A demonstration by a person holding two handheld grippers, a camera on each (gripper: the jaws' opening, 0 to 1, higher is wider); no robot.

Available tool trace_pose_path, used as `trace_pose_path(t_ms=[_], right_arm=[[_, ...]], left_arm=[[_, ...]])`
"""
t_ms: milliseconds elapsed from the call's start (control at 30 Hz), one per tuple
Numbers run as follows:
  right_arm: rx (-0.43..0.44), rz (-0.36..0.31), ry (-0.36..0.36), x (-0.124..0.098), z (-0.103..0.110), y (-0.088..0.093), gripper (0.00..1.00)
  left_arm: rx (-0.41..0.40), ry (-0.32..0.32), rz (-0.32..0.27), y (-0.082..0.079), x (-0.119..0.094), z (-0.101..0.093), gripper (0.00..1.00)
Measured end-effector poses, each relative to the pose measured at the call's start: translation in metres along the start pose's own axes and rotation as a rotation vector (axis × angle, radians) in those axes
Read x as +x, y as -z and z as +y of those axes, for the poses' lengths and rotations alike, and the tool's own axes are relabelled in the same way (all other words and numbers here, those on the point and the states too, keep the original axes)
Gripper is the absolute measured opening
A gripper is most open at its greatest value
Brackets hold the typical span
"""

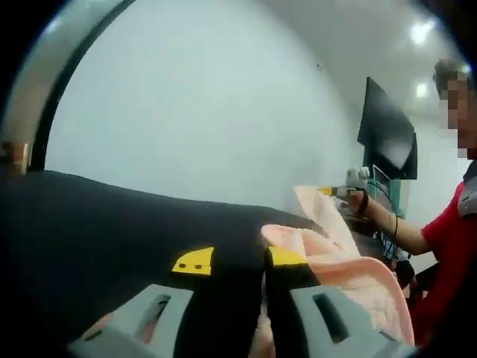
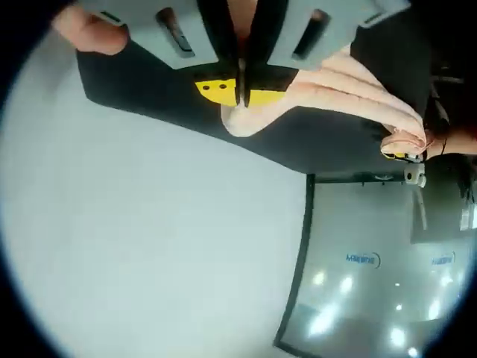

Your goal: Fold the towel on the table until its edges align and the towel forms a compact rectangular stack.

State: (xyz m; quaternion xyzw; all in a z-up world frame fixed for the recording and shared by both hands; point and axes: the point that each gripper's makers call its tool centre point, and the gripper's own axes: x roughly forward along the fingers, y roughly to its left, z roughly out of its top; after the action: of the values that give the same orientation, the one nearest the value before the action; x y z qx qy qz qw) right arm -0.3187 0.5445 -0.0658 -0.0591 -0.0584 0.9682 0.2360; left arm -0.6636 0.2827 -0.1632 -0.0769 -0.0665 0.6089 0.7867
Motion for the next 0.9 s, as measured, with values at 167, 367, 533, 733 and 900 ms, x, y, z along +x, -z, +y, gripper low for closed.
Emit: trace_pose_path(t_ms=[167, 367, 533, 733, 900], right_arm=[[-0.153, -0.007, 0.197, -0.028, -0.042, -0.019, 0.00], [-0.169, -0.090, 0.369, -0.079, -0.080, -0.049, 0.00], [-0.226, -0.170, 0.456, -0.108, -0.087, -0.065, 0.00], [-0.314, -0.151, 0.584, -0.131, -0.107, -0.073, 0.00], [-0.335, -0.128, 0.693, -0.146, -0.126, -0.080, 0.00]], left_arm=[[0.096, -0.043, 0.066, -0.012, 0.015, -0.011, 0.26], [0.142, -0.054, 0.043, -0.030, 0.018, -0.025, 0.26], [0.138, -0.059, 0.043, -0.021, 0.019, -0.023, 0.26], [0.112, -0.080, 0.011, -0.013, 0.019, -0.012, 0.26], [0.093, -0.094, -0.003, -0.003, 0.022, -0.007, 0.26]])
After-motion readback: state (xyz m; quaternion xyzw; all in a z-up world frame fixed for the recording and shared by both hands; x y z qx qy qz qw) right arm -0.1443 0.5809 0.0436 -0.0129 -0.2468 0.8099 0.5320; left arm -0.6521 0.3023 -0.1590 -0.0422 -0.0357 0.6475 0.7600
